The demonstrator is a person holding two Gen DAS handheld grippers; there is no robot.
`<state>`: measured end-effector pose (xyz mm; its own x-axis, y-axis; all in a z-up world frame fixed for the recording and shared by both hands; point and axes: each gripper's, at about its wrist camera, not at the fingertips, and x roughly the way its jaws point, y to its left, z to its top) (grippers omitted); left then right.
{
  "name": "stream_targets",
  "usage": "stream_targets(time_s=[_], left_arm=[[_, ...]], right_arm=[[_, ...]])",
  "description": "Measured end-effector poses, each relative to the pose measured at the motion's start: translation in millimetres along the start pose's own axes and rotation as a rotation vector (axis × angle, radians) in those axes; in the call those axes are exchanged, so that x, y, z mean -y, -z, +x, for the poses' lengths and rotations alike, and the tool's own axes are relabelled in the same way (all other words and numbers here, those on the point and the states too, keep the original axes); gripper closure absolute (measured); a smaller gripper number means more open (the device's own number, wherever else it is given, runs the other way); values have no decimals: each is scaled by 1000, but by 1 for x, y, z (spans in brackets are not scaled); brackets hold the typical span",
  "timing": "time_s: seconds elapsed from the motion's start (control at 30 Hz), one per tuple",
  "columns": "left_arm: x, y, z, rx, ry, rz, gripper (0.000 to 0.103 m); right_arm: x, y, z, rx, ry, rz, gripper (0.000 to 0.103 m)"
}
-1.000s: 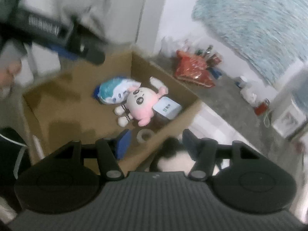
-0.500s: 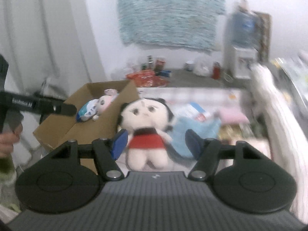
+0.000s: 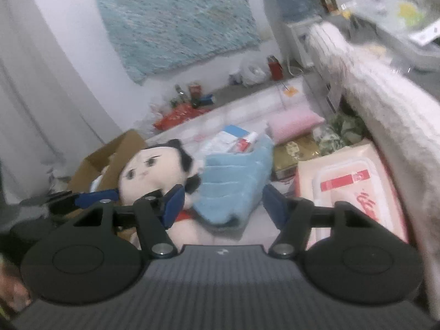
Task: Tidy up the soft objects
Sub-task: 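Move both tools back over the bed toward the blue towel, then grasp the blue towel edge with the right tool and lift it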
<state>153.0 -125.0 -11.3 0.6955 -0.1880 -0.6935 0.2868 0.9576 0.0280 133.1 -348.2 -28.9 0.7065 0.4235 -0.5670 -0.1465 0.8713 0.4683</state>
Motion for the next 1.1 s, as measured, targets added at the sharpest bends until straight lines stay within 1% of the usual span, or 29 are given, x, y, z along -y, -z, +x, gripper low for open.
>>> stream_targets(time_s=[0.1,0.2,0.33,0.4,0.43,0.47,0.5,0.53,0.57,0.63,0.67,0.77,0.87,1.1], left_arm=[[17,-4,29,-31,-17,78,43],[27,-5,50,-59,-16,123,49],[29,-6,66,-73,-11,134,52],[28,-6,74,-96,-12,130,53],[26,-5,77,-107,-13,127,53],[24,-5,79,-115,-13,121,53],[23,-5,80,-115,-13,116,53],[21,-5,80,-113,-13,113,53],[20,-4,80,-113,-13,112,53],[19,-4,77,-111,-9,110,53],[19,-4,77,-112,-9,110,53],[20,-4,71,-109,-4,111,53],[20,-2,57,-97,10,101,53],[18,8,15,-82,46,59,53]], right_arm=[[14,-7,39,-43,9,40,48],[20,-10,70,-89,31,47,51],[19,-8,102,-144,45,19,55],[20,-6,114,-172,51,17,58],[19,-4,118,-177,60,10,63],[16,-4,122,-175,74,-12,65],[15,-4,122,-176,79,-20,67],[14,-3,125,-178,79,-20,72],[13,-2,127,-184,79,-24,80],[11,1,128,-197,88,-34,88],[10,2,129,-202,92,-43,91],[6,8,125,-200,101,-66,95],[7,11,112,-195,108,-69,96],[13,35,67,-205,102,-34,97]])
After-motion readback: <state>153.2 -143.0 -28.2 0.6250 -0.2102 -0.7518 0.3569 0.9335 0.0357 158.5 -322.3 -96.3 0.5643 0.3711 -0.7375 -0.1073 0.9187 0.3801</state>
